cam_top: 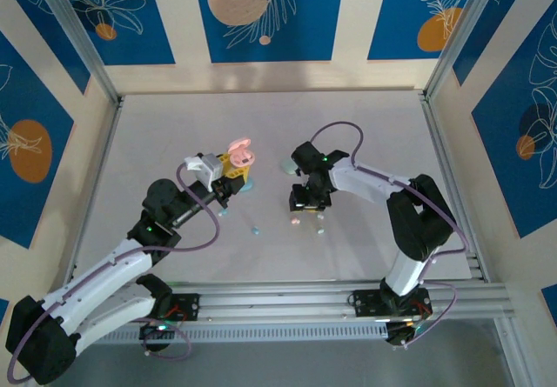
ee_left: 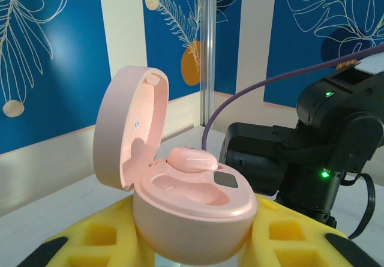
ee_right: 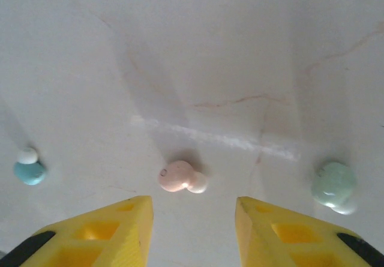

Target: Insert wireless bluetooth earbuds into charging case

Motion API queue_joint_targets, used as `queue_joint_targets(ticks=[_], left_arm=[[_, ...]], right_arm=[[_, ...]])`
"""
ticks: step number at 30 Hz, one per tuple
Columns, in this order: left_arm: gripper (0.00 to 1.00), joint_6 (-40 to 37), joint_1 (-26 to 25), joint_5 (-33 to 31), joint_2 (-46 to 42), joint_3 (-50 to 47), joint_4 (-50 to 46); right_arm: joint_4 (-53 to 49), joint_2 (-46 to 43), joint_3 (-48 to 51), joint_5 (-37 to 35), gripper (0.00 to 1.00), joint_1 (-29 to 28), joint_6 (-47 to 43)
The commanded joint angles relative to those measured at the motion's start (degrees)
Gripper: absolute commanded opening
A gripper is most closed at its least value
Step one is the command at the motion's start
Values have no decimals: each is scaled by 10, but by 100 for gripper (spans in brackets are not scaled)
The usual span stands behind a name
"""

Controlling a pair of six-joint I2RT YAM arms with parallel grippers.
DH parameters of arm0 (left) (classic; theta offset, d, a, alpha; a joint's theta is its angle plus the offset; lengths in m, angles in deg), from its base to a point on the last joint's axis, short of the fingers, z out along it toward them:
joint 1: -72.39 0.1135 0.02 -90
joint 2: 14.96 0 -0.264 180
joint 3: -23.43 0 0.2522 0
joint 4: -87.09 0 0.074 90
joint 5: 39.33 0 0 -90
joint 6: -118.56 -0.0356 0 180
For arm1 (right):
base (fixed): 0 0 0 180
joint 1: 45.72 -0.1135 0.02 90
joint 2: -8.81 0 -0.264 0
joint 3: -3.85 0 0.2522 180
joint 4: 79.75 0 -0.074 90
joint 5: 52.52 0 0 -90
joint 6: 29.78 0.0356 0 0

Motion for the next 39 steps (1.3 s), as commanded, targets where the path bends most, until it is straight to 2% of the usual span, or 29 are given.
queue_joint_targets(ticks=[1,8,17,39], left_arm=[[28,-4,4,5,3,-1,15],[28,4,4,9,11,-1,25],[28,7,4,14,14,5,22],[28,5,4,19,19,11,20]], right_arm=[[24,13,3,56,43,5,-15],[55,55,-12,109,45,35,-47],[58,89,-15,163,47,34,-51],[31,46,47,169,46,12,-29]])
